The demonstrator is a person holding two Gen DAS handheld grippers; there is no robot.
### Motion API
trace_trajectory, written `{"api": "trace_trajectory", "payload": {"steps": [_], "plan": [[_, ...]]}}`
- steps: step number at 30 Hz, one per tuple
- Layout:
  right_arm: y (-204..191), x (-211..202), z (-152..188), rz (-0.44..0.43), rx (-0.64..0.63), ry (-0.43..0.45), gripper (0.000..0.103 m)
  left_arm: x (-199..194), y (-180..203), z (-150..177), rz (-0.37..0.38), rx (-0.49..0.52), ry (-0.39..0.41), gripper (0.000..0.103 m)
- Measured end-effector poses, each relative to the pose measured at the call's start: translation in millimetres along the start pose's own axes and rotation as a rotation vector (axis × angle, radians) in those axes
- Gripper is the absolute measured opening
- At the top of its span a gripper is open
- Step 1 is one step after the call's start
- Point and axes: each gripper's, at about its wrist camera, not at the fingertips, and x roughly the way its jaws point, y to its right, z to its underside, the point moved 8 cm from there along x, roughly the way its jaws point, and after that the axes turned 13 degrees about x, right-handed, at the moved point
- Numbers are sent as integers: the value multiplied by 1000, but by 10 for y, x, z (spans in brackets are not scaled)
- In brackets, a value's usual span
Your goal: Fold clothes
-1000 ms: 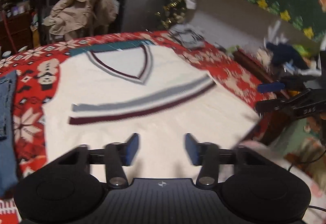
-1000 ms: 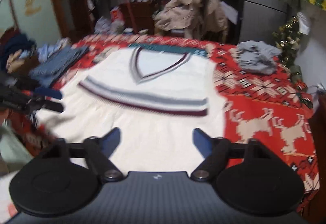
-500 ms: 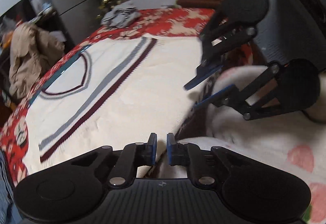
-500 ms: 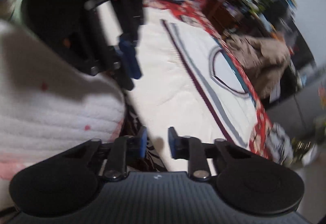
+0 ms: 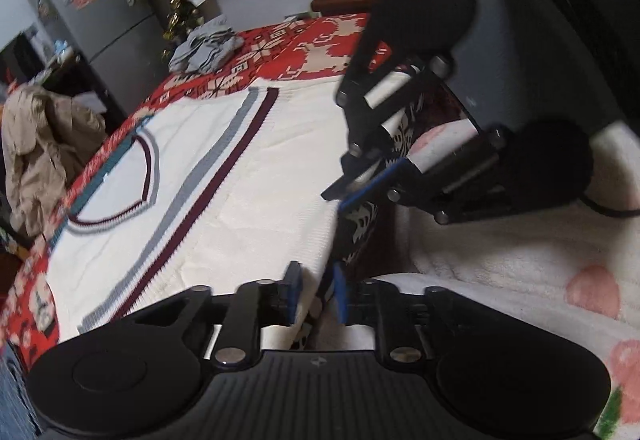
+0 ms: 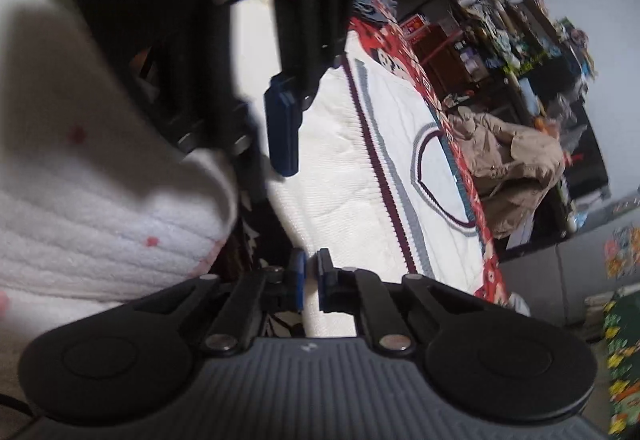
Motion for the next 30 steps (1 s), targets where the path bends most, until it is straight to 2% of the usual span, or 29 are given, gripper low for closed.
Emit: {"api": "trace_trajectory", "payload": {"steps": [7,9,12,16,19,23,30], "plan": [[211,-69,-57,-41,94,4,6,106,39,-83,-74,121,-27,26],[248,-97,-62,-52,115,5,6,139,36,-77,-94,153,-40,8],[234,-93,-84,-52,109,13,6,138,-6,-60,-102,157,-32,6],[212,-87,-114,-51,99,25,6,98,-69,-44,-102,126,-10,5],[195,-82,-136,-51,92,33,12,102,-51,-49,-98,134,-4,5],[191,-58,-112,-46,61,29,12,106,-46,-47,-103,154,-5,5],[195,-6,-35,-35,-6,11,5,90,-33,-54,-87,171,2,5]]}}
